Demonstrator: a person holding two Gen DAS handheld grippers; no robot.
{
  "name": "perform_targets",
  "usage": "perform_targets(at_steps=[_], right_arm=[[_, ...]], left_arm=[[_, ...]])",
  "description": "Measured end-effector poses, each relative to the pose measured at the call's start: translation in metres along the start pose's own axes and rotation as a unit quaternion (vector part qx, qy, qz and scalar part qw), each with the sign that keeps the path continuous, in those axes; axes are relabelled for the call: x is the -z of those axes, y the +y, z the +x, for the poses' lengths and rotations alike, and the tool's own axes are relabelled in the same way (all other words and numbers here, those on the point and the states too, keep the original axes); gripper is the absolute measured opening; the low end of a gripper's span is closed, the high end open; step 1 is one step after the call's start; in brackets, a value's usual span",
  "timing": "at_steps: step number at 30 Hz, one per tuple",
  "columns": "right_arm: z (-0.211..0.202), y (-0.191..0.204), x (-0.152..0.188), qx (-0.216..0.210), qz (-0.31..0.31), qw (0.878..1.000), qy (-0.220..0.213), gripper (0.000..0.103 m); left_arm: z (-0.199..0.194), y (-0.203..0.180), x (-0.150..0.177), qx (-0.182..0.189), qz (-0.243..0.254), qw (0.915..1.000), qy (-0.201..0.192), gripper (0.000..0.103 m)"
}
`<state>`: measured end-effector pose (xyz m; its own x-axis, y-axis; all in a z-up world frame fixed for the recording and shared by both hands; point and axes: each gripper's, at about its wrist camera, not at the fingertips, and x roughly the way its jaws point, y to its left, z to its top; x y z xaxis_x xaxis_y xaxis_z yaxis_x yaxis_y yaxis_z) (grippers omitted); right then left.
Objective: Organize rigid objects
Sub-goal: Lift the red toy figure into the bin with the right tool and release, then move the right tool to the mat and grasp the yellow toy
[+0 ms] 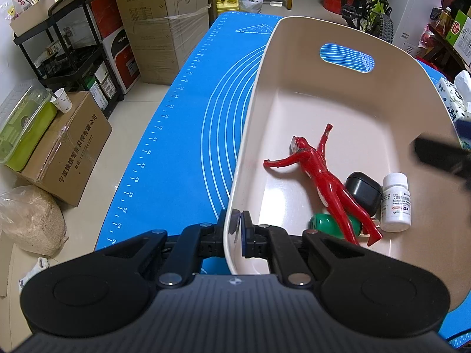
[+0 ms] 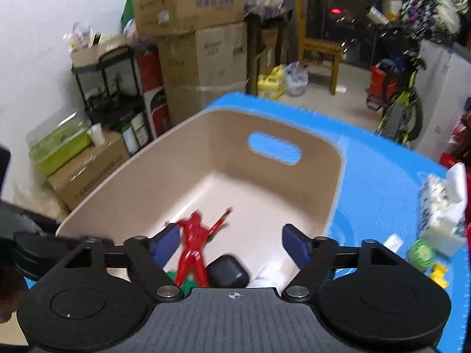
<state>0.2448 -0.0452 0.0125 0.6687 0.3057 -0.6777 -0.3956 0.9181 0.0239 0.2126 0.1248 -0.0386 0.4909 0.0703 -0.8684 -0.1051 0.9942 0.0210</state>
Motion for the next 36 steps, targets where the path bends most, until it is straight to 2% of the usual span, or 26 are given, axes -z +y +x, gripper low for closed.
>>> perform_targets(at_steps=[2,7,15,20,25,29,36], right_arm=[[-0.012,-0.011,-0.004,0.015,0.008,1.0,-0.02,0.094],[-0.034,-0.047,-0.006,0.057,0.036,0.997,-0.044,0.096],[-0.035,-0.116,0.014,0.146,0.1,0.983,-0.039,0.097],[-0.025,-0.155,0.034,0.208,0.135,0.969,-0.017,0.097],[-0.007,-0.187,0.057,0.23,0.172,0.958,0.017,0.097],[0.007,-0.205,0.073,0.244,0.176,0.952,0.045,0.096],[0.029,-0.22,0.094,0.236,0.2,0.947,0.091,0.095]], left_arm=[[0.0,-0.001,0.0,0.0,0.0,1.0,0.0,0.009],[0.0,-0.001,0.001,0.0,0.0,1.0,0.0,0.009],[0.0,-0.001,0.001,0.0,0.0,1.0,0.0,0.01],[0.0,-0.001,0.001,-0.001,0.0,1.0,0.0,0.01],[0.0,-0.001,0.001,0.0,0.0,1.0,0.0,0.01],[0.0,-0.001,0.001,0.0,0.001,1.0,0.0,0.01],[0.0,-0.001,0.001,0.0,0.0,1.0,0.0,0.01]])
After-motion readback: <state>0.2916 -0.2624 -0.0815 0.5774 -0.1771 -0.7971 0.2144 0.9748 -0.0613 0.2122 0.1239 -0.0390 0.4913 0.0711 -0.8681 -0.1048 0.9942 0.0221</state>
